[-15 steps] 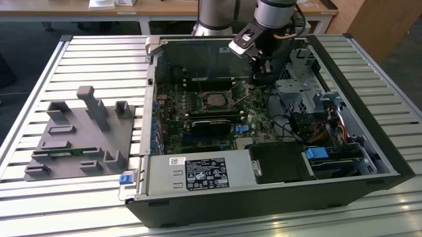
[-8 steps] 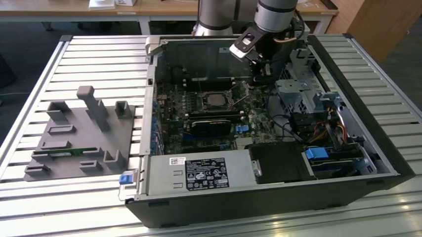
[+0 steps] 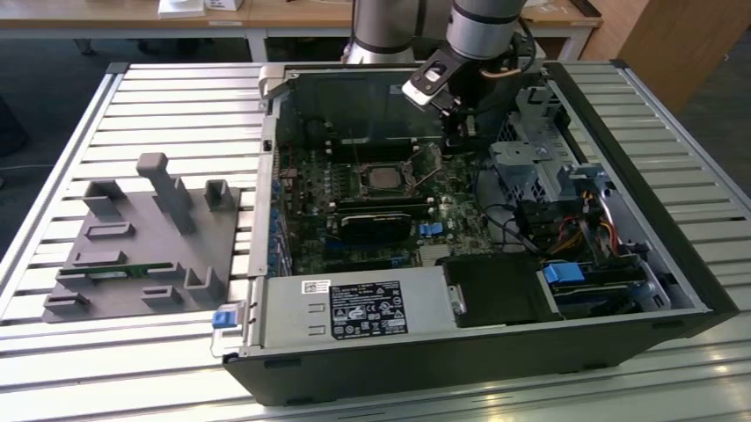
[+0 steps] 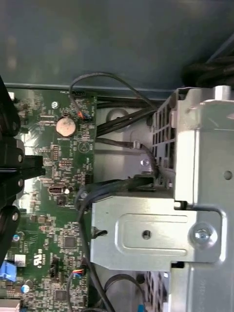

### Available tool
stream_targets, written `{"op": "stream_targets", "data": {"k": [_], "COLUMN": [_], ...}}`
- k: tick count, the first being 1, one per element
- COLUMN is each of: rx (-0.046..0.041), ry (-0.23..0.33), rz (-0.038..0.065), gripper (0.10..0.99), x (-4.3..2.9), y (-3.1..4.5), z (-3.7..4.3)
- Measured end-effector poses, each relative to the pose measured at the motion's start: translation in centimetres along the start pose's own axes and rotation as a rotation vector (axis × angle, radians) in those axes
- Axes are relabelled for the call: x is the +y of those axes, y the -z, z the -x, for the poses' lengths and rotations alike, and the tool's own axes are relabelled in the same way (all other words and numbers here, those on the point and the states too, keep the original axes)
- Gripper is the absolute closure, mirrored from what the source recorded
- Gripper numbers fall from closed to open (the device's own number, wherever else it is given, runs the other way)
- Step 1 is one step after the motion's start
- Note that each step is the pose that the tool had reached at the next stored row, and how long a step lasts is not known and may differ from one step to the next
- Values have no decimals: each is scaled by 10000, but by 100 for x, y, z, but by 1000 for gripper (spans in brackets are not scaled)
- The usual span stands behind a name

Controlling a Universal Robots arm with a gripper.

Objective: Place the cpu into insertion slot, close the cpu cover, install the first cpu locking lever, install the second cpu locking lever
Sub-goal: 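Close the cpu cover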

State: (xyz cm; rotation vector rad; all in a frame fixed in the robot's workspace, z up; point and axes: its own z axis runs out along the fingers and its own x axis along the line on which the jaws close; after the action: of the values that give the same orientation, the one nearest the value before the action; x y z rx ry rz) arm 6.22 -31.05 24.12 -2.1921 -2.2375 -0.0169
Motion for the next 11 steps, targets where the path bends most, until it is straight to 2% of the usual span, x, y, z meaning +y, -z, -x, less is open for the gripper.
{"op": "stream_targets", "data": {"k": [4,11], "rx": [-1,0], "ry": [1,5], "rz": [-1,0], "gripper": [969,969], "x": [-62,-93], "y": [1,0], "z": [-1,-2]}}
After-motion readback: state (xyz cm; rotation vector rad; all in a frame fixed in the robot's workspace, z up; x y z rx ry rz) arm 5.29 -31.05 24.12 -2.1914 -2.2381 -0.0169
